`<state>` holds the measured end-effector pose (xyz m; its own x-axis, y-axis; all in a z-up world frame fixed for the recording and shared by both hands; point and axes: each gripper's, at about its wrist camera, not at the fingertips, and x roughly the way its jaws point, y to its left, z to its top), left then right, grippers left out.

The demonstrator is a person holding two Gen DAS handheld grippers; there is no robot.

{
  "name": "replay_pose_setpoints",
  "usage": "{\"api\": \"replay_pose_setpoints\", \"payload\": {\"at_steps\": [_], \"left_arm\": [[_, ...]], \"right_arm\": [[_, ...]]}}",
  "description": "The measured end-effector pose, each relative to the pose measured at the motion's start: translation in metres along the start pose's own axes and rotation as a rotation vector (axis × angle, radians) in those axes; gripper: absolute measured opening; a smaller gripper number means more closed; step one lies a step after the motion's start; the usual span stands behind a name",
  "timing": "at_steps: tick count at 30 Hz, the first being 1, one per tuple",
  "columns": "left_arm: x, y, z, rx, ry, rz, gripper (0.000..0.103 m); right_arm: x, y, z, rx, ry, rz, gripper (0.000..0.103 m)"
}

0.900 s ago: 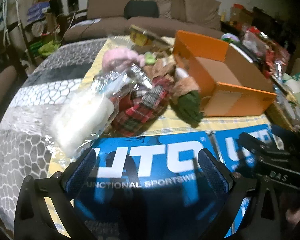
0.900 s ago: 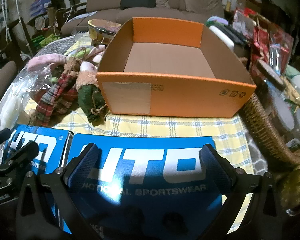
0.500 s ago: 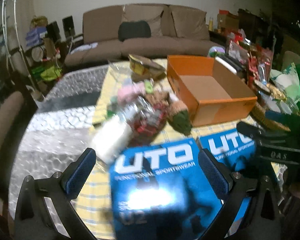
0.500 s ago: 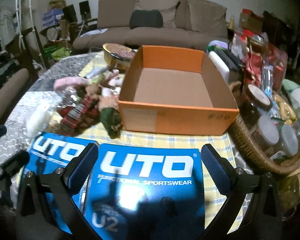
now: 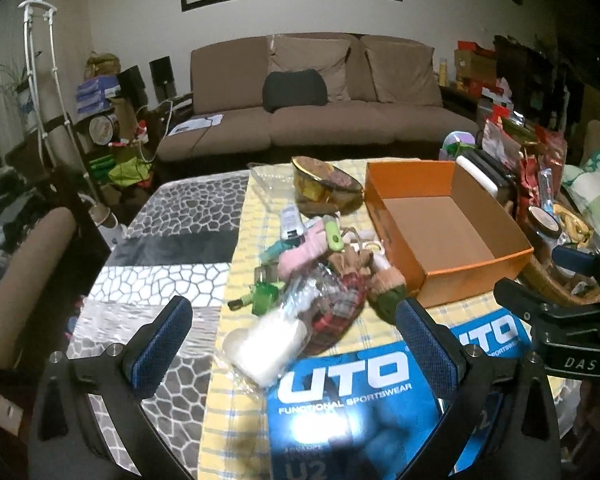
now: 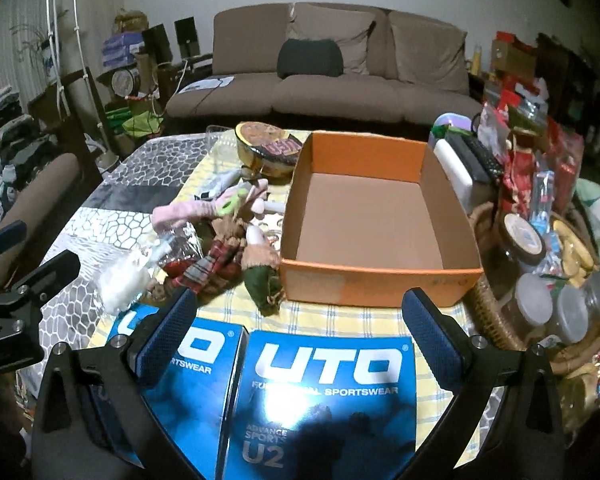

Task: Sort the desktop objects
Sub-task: 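Move the left tool toward the UFO noodle bowl beside the orange box, then grasp the UFO noodle bowl rim with the left gripper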

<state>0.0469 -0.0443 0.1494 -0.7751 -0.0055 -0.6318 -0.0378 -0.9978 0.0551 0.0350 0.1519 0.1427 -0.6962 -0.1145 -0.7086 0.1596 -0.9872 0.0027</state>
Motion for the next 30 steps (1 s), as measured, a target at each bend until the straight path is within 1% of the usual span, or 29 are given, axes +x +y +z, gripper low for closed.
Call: {"api": "replay_pose_setpoints", "payload": {"at_steps": [5, 9, 11, 15, 19, 22, 24, 26, 28, 29, 30], "left_arm": [[0.006, 0.003, 0.017, 0.012, 0.000, 0.004, 0.103], [0.021, 0.019, 0.041, -0.008, 0.017, -0.054, 0.103], [0.033, 0.028, 0.055, -0.012, 0.037, -0.063, 0.103], [0.063, 0.043, 0.086, -0.028, 0.067, -0.092, 0.103], [0.111, 0.047, 0.117, -0.061, 0.132, -0.154, 0.103], [0.161, 0.045, 0.139, -0.091, 0.186, -0.156, 0.103], [0.194, 0.042, 0.147, -0.096, 0.207, -0.154, 0.101], [0.228, 0.039, 0.154, -0.121, 0.240, -0.157, 0.095], [0.271, 0.039, 0.155, -0.191, 0.315, -0.182, 0.092], [0.286, 0.041, 0.153, -0.226, 0.344, -0.191, 0.091], [0.303, 0.044, 0.151, -0.278, 0.381, -0.217, 0.091]], "right_arm": [[0.003, 0.002, 0.012, -0.020, 0.003, -0.007, 0.103], [0.015, 0.002, 0.030, -0.055, 0.027, -0.010, 0.103], [0.021, 0.000, 0.043, -0.065, 0.032, -0.004, 0.103], [0.036, -0.009, 0.083, -0.042, 0.055, 0.075, 0.103], [0.061, -0.016, 0.124, 0.008, 0.098, 0.186, 0.103], [0.086, -0.026, 0.150, 0.070, 0.121, 0.277, 0.102], [0.099, -0.030, 0.158, 0.100, 0.126, 0.312, 0.101], [0.116, -0.035, 0.163, 0.126, 0.137, 0.341, 0.101], [0.140, -0.043, 0.165, 0.165, 0.166, 0.382, 0.100], [0.148, -0.045, 0.164, 0.177, 0.174, 0.394, 0.100], [0.160, -0.049, 0.164, 0.192, 0.186, 0.406, 0.100]]}}
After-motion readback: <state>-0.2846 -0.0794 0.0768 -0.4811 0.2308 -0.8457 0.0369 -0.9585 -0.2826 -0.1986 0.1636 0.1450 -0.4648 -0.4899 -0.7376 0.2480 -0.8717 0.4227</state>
